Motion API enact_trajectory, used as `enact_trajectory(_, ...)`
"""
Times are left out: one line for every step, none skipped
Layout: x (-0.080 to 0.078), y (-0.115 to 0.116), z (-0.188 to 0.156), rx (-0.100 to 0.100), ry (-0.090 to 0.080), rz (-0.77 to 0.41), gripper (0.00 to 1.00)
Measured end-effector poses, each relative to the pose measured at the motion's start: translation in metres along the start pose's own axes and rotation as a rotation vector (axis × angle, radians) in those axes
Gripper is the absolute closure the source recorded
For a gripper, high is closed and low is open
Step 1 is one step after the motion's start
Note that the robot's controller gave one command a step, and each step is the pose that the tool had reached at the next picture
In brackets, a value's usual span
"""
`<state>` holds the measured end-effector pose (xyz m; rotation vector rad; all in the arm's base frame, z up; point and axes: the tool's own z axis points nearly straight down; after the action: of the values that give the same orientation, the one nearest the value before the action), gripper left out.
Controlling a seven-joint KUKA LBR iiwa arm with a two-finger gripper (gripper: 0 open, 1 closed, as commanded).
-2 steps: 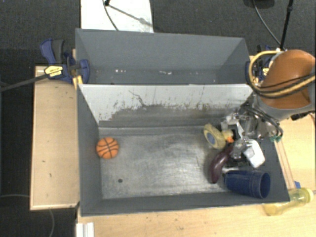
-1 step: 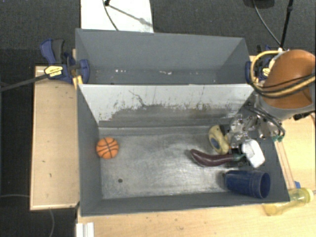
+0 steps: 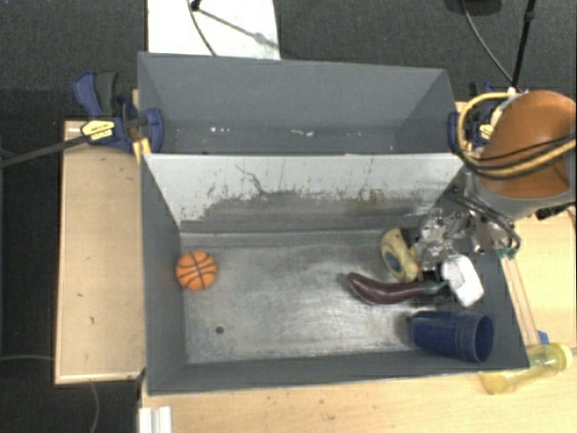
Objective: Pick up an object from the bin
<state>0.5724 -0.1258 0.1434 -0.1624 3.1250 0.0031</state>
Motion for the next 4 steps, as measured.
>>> enact_trajectory(-0.003,0.004,-0.001,0.001,0.008,0.003,1.0)
enact_trajectory(-0.003,0.014,0.006,-0.005,0.002,-0.024,1.0)
enact_trajectory(0.003,0.023,0.005,-0.007,0.006,0.057,0.0)
enact_trajectory(0.004,0.022,0.004,-0.006,0.005,0.061,0.0)
